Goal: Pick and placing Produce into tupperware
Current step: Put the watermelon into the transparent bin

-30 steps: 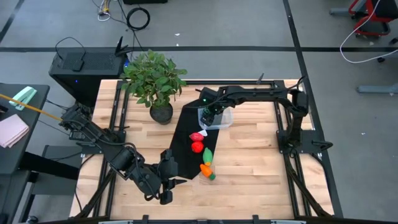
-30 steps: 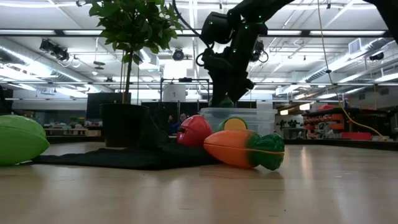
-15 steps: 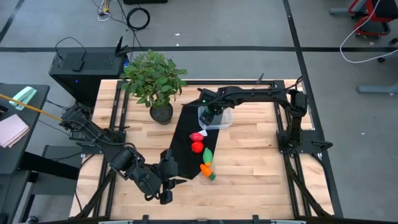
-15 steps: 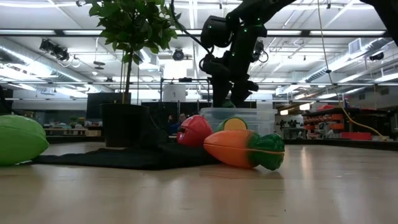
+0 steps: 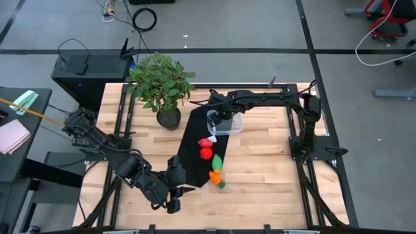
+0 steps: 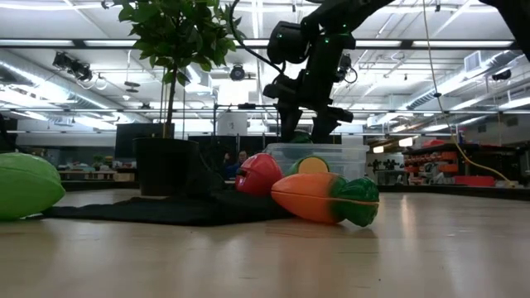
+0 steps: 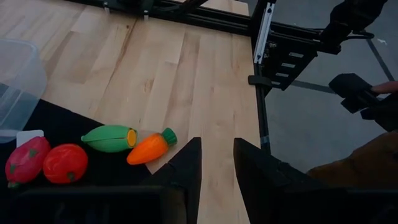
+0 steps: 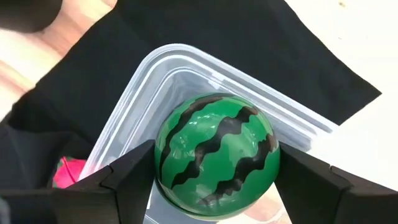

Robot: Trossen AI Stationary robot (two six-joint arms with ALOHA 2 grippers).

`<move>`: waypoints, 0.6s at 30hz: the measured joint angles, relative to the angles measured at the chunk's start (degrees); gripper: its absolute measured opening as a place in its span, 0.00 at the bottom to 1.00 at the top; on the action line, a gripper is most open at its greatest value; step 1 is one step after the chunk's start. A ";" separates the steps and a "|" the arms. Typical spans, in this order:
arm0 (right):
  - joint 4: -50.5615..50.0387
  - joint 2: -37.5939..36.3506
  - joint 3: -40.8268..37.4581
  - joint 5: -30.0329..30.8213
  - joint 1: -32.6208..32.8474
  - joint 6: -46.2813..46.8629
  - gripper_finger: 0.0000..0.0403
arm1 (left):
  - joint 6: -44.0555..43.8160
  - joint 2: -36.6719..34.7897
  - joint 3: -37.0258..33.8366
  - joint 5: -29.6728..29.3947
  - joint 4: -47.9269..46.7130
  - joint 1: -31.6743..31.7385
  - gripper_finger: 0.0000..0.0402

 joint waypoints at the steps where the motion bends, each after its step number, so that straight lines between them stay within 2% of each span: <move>1: 0.03 0.00 -0.01 0.00 0.00 0.13 0.72 | 0.00 0.00 0.00 0.00 0.00 0.00 0.25; 6: -0.03 0.94 -0.16 -2.24 0.00 0.27 0.72 | 0.00 0.00 0.00 0.00 -0.02 0.00 0.25; 13: 0.56 1.46 -0.16 -1.18 -0.07 -0.40 0.72 | -0.84 0.00 0.00 0.01 -0.02 -0.04 0.25; 18: 0.84 1.46 -0.18 -2.75 -0.16 -1.86 0.73 | -1.05 0.00 0.00 0.02 -0.09 -0.04 0.25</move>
